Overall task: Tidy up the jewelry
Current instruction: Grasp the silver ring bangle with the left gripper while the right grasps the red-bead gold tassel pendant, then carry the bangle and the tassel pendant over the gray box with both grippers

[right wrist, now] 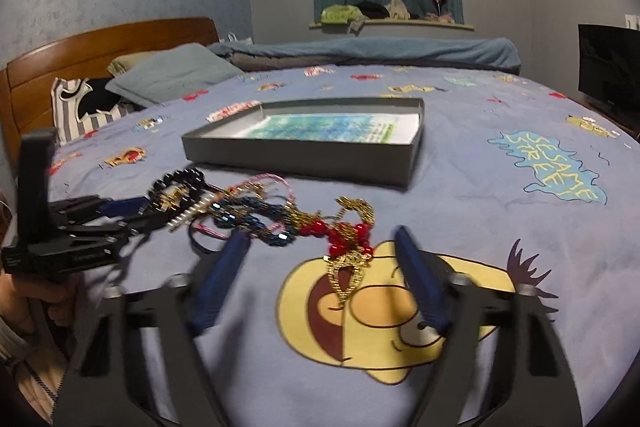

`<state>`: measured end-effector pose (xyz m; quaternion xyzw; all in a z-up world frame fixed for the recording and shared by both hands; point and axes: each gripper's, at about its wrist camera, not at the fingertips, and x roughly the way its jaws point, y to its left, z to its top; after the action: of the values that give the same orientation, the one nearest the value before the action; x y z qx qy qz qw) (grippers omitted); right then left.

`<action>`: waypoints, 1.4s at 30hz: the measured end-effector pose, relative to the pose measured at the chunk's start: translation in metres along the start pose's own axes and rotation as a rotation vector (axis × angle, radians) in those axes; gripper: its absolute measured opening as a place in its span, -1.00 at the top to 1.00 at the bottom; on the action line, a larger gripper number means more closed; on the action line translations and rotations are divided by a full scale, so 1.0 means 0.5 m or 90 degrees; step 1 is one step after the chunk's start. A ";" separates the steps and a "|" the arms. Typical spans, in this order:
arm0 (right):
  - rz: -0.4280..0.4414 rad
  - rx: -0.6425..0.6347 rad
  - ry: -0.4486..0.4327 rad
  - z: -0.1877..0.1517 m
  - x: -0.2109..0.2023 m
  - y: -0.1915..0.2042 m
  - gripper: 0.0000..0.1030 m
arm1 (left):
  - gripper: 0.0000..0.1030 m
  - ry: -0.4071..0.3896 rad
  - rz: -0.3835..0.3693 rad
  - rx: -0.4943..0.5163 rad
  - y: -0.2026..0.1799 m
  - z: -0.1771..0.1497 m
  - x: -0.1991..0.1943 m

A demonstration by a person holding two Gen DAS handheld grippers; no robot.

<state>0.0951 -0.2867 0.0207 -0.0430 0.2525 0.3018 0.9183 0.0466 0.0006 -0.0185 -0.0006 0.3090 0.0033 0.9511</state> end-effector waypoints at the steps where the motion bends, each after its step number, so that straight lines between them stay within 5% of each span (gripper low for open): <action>1: -0.003 -0.002 0.006 0.000 0.005 -0.002 -0.10 | 0.00 -0.002 -0.005 -0.005 0.000 0.002 -0.001; 13: -0.025 -0.005 0.060 0.008 0.056 -0.024 0.08 | 0.00 -0.069 -0.025 -0.009 0.008 0.005 -0.050; 15: -0.024 -0.016 0.070 0.004 0.064 -0.020 0.49 | 0.00 -0.072 -0.028 -0.015 0.011 0.006 -0.053; 17: -0.020 -0.023 0.063 0.002 0.058 -0.017 0.57 | 0.00 -0.075 -0.028 -0.015 0.012 0.008 -0.054; 42: 0.060 0.027 -0.131 0.152 -0.051 -0.035 0.58 | 0.00 -0.131 -0.040 -0.041 0.043 0.135 -0.045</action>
<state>0.1210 -0.2969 0.0980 0.0193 0.1652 0.3419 0.9249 0.0679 0.0224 0.0497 -0.0401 0.2093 -0.0162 0.9769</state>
